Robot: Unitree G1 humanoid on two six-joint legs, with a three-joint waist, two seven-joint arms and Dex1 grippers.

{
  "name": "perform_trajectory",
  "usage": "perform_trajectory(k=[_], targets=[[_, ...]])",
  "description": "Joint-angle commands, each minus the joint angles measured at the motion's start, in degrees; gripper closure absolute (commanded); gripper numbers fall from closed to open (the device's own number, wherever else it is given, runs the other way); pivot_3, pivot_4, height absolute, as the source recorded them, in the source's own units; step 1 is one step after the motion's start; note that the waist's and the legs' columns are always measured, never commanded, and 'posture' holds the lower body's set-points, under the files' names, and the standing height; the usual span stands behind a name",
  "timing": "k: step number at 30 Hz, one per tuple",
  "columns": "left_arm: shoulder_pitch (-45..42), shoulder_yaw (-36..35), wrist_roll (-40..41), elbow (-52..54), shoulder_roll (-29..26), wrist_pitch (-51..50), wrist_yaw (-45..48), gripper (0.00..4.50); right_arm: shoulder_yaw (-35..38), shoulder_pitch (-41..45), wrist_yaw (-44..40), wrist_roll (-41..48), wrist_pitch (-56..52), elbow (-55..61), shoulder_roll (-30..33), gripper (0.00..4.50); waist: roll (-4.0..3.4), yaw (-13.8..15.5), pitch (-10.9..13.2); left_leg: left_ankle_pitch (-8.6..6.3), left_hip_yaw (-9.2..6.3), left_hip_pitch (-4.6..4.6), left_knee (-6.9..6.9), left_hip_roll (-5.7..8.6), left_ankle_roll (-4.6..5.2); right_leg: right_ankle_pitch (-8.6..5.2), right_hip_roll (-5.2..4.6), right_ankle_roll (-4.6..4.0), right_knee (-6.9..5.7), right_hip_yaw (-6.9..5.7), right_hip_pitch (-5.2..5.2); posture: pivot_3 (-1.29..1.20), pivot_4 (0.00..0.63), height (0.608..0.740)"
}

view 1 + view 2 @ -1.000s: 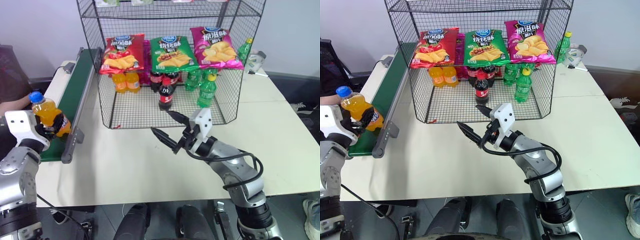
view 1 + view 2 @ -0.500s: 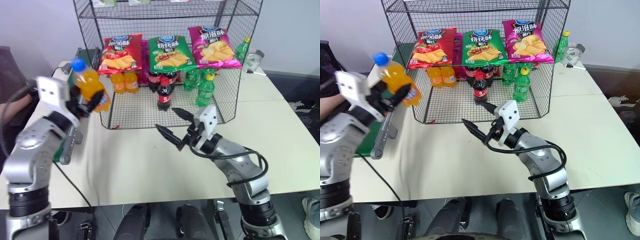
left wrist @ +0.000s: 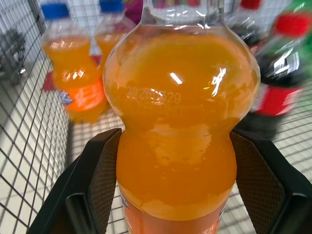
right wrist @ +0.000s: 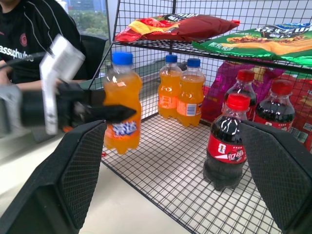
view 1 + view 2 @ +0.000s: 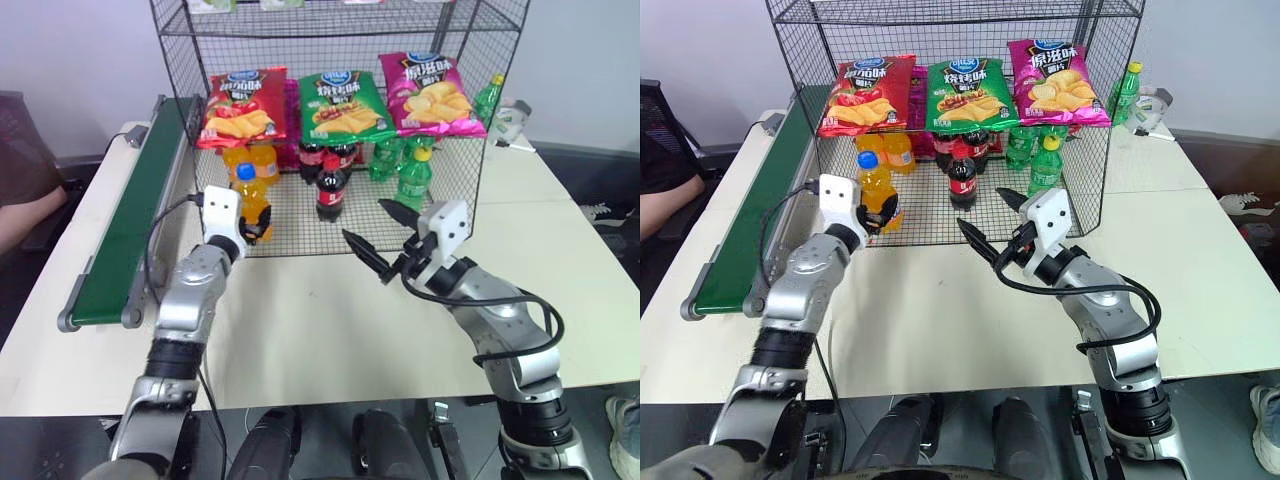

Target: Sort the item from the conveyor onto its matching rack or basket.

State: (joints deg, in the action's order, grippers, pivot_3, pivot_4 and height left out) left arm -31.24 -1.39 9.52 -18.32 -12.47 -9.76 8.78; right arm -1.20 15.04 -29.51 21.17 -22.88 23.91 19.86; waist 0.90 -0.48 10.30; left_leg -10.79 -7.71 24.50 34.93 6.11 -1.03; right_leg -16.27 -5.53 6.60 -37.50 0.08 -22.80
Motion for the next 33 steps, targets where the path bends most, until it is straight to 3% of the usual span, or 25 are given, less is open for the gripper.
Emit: perform_trajectory(k=[1, 11, 14, 17, 25, 33], targets=[[-5.6, -1.3, -2.3, -8.0, 1.1, 10.0, -1.0, 1.6, 1.0, 0.8, 0.1, 0.0, 1.7, 0.8, 0.1, 0.0, 0.01, 0.0, 0.0, 0.0, -0.01, 0.02, 0.01, 0.01, 0.0, 0.0, 0.02, 0.0, 0.0, -0.01, -0.02, 0.0, 0.15, 0.74], [-14.8, -4.6, -2.4, -30.8, 1.8, 22.1, -1.8, 1.6, 0.8, 0.8, 0.2, -0.2, 1.9, 0.8, 0.2, 0.0, 0.02, -0.2, 0.0, 0.0, -0.01, 0.02, 0.05, 0.01, 0.01, 0.0, 0.04, 0.02, -0.02, -0.05, 0.0, 0.0, 0.15, 0.74], [-16.1, -5.8, -1.7, -33.6, 2.1, 23.0, -0.6, 0.19, 0.8, 0.5, 0.3, -0.2, 1.9, 1.0, 0.2, 0.0, 0.02, -0.2, 0.0, 0.0, -0.01, 0.02, 0.07, 0.01, 0.01, 0.01, 0.05, 0.03, -0.02, -0.06, 0.0, 0.0, 0.15, 0.74], [-16.5, -6.3, -2.0, -34.6, 2.1, 23.9, -0.1, 0.08, 0.7, 0.5, 0.3, -0.2, 1.8, 1.1, 0.2, 0.0, 0.02, -0.1, 0.0, 0.0, -0.03, 0.02, 0.11, 0.02, 0.01, 0.01, 0.06, 0.03, -0.06, -0.08, 0.03, 0.0, 0.15, 0.74], [-13.9, -7.6, -1.3, -29.8, 1.7, 23.7, 2.8, 0.08, 0.6, 0.5, 0.2, -0.2, 1.9, 1.0, 0.1, 0.0, 0.02, -0.2, 0.0, 0.0, -0.02, 0.01, 0.15, 0.02, 0.01, 0.01, 0.06, 0.03, -0.11, -0.07, 0.03, 0.0, 0.15, 0.74], [-4.3, -7.0, -1.0, -12.5, 0.0, 18.0, 3.6, 0.08, 0.7, 0.6, 0.1, -0.2, 2.0, 0.9, 0.3, 0.0, 0.01, -0.2, 0.0, 0.01, -0.03, 0.0, 0.14, 0.01, 0.01, 0.01, 0.07, 0.02, -0.14, -0.04, 0.01, 0.0, 0.15, 0.74]])
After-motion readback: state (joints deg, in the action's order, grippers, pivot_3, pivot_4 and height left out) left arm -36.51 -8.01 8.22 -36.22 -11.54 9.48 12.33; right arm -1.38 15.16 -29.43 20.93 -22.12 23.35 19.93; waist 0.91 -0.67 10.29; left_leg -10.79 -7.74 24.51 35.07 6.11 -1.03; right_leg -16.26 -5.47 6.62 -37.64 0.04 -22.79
